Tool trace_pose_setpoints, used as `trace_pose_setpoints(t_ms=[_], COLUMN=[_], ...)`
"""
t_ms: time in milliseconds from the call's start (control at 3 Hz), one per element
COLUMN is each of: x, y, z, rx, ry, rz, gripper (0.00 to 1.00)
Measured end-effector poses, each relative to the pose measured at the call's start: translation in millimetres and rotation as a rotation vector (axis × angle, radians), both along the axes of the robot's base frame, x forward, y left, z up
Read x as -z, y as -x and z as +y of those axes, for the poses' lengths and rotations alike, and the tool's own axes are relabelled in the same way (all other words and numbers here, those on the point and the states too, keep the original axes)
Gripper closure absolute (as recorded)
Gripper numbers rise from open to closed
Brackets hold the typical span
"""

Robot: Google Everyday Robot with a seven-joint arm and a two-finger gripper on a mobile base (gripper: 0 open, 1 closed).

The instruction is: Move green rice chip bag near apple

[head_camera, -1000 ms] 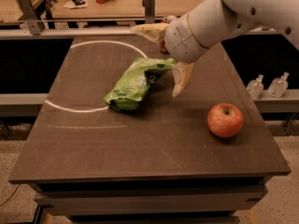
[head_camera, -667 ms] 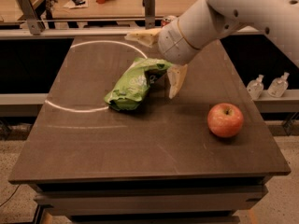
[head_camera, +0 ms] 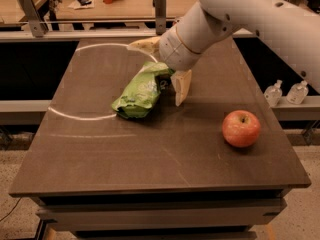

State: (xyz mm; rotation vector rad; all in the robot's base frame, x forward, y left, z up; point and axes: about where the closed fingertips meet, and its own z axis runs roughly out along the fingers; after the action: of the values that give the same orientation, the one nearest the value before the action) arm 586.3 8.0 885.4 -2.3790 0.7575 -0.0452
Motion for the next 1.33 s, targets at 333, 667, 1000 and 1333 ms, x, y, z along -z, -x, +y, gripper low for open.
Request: trace_pose_setpoints(t_ms=[333,667,1000,1333], x=[8.5,11.3,12.5,8.4], y=[-3.7,-6.5,-7.4,-7.3], z=[6.1,8.6,7.7,3.6], rx=[-0.005,-0.017,-0.022,-0.026], ry=[0.010,0.020,0.025,0.028], rz=[0.016,0.023,0.029,0.023], gripper=[0.18,0.41,0.64,0.88])
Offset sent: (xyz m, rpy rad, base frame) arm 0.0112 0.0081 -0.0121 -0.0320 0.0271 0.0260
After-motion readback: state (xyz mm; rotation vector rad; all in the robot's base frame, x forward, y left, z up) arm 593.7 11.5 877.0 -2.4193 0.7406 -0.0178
